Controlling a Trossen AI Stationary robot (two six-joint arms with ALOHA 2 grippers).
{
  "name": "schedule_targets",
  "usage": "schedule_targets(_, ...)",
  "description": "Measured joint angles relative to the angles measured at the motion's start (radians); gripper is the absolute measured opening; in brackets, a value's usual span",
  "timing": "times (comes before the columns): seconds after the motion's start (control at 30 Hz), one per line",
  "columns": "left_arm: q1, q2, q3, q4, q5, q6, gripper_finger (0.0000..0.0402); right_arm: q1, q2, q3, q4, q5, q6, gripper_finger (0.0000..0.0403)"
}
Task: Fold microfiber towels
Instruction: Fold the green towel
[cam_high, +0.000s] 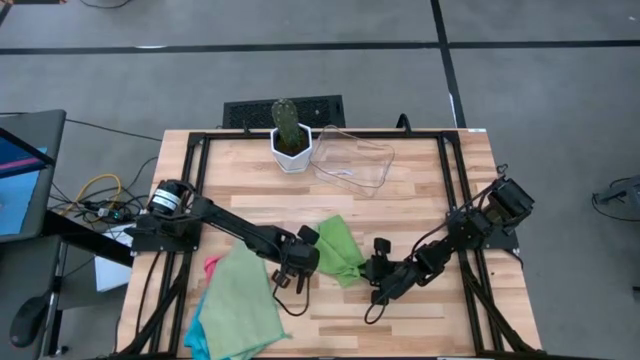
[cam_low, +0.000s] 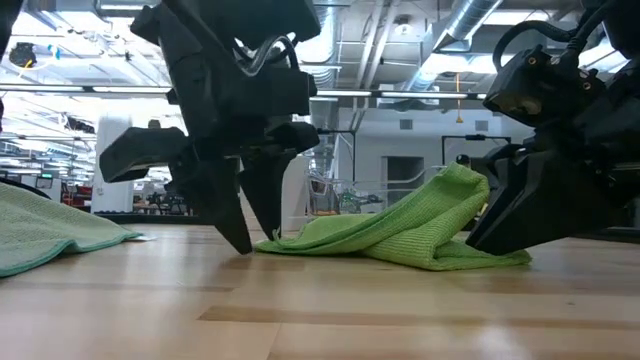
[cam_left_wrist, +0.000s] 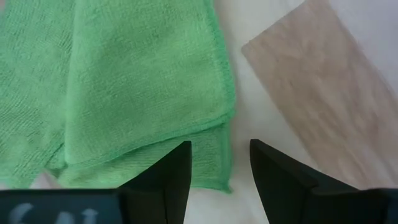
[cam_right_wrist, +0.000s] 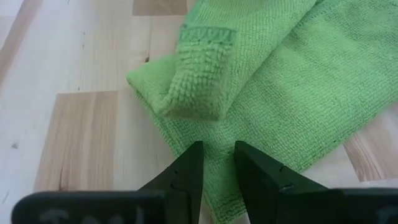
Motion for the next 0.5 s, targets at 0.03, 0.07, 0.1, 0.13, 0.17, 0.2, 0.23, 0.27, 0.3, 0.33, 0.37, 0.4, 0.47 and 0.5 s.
schedule_targets(0.03, 0.004, 0.000, 0.000, 0.000, 0.001, 0.001, 0.0147, 0.000, 0.000, 0.000, 0.000, 0.000, 0.000, 0.0115)
schedule_targets(0.07, 0.007, 0.000, -0.001, 0.001, 0.003, 0.001, 0.0139, 0.000, 0.000, 0.000, 0.000, 0.000, 0.000, 0.0115)
schedule_targets(0.1, 0.009, 0.000, -0.001, 0.001, 0.005, 0.002, 0.0128, 0.000, 0.000, 0.000, 0.000, 0.000, 0.000, 0.0115)
schedule_targets(0.13, 0.011, 0.000, -0.001, 0.001, 0.004, 0.007, 0.0113, 0.000, 0.000, 0.000, 0.000, 0.000, 0.000, 0.0115)
schedule_targets(0.17, 0.013, 0.001, -0.001, 0.000, 0.001, 0.013, 0.0097, 0.000, 0.000, 0.000, 0.000, 0.000, 0.000, 0.0115)
schedule_targets(0.2, 0.013, 0.001, 0.000, -0.003, -0.003, 0.020, 0.0079, 0.000, 0.000, 0.000, 0.000, 0.000, 0.000, 0.0115)
schedule_targets(0.23, 0.010, 0.002, 0.003, -0.007, -0.007, 0.025, 0.0059, 0.000, 0.000, 0.000, 0.000, 0.000, 0.000, 0.0115)
schedule_targets(0.27, 0.008, 0.003, 0.006, -0.013, -0.020, 0.035, 0.0039, 0.000, 0.000, 0.000, 0.000, 0.000, 0.000, 0.0115)
schedule_targets(0.3, 0.007, 0.005, 0.010, -0.016, -0.027, 0.044, 0.0021, 0.000, 0.000, 0.000, 0.000, 0.000, 0.000, 0.0115)
schedule_targets(0.33, 0.004, 0.006, 0.019, -0.019, -0.033, 0.052, 0.0011, 0.000, 0.000, 0.000, 0.000, 0.000, 0.000, 0.0115)
schedule_targets(0.37, 0.000, 0.006, 0.032, -0.021, -0.051, 0.059, 0.0008, 0.000, 0.000, 0.000, 0.000, 0.000, 0.000, 0.0115)
schedule_targets(0.4, -0.003, 0.006, 0.046, -0.025, -0.071, 0.064, 0.0008, 0.000, 0.000, 0.000, 0.000, 0.000, 0.000, 0.0115)
schedule_targets(0.47, -0.004, 0.006, 0.076, -0.042, -0.094, 0.083, 0.0007, 0.000, 0.000, 0.000, 0.000, 0.000, 0.000, 0.0115)
schedule_targets(0.5, -0.004, 0.006, 0.089, -0.051, -0.098, 0.091, 0.0005, 0.000, 0.000, 0.000, 0.000, 0.000, 0.000, 0.0115)
